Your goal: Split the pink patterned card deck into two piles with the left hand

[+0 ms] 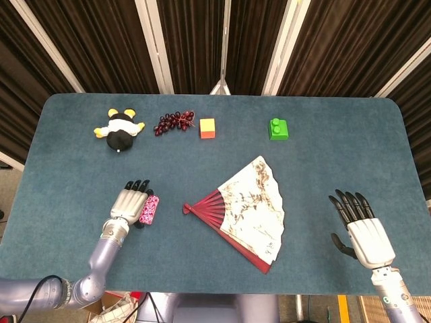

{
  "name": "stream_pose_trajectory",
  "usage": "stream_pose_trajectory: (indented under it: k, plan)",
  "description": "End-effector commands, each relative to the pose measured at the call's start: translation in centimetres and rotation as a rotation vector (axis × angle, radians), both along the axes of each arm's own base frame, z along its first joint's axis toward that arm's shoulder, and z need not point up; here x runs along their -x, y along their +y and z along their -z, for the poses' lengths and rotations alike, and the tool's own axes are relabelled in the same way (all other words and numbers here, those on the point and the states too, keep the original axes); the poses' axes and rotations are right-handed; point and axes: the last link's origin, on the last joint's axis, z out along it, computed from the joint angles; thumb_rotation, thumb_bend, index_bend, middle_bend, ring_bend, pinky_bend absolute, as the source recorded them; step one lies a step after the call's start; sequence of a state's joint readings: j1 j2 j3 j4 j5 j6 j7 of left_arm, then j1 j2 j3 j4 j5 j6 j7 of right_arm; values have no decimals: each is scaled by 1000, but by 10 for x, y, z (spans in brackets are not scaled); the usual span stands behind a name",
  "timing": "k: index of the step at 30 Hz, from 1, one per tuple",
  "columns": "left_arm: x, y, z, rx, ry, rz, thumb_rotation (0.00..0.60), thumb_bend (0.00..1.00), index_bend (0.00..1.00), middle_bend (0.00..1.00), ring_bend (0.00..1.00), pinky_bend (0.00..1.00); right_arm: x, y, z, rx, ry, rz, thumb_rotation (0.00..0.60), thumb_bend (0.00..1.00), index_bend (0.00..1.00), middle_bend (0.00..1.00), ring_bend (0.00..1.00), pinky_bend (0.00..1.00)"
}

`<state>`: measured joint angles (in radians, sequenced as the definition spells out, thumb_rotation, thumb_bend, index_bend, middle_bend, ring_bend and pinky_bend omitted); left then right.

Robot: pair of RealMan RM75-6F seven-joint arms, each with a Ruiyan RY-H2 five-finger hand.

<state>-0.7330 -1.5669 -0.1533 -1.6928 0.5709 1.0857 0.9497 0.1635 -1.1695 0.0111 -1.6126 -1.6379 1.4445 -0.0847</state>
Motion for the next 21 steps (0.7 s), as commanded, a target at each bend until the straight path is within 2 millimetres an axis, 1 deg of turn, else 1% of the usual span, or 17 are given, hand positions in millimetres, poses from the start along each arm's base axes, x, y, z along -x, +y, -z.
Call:
stream_pose_trajectory:
  k: [1, 3, 9, 16, 21]
  plan:
    - [-1, 0, 1, 0, -7, -5, 600, 165, 275, 0, 0, 60, 0, 0, 0, 0, 1, -1, 600, 369, 0, 0, 0, 36]
    - [-2, 0, 2, -1, -18, -8, 600, 191, 316, 0, 0, 61, 0, 0, 0, 1, 2, -1, 600, 369, 0, 0, 0, 36]
    - [-7, -3, -1, -10, -50, 8, 600, 258, 370, 0, 0, 65, 0, 0, 0, 2, 2, -2, 600, 369, 0, 0, 0, 36]
    - [-16, -8, -14, -28, -102, 39, 600, 267, 387, 0, 0, 65, 0, 0, 0, 3, 2, 0, 600, 369, 0, 0, 0, 36]
    - [-16, -21, -26, -15, -121, 49, 600, 268, 402, 0, 0, 65, 0, 0, 0, 4, 5, -1, 600, 369, 0, 0, 0, 36]
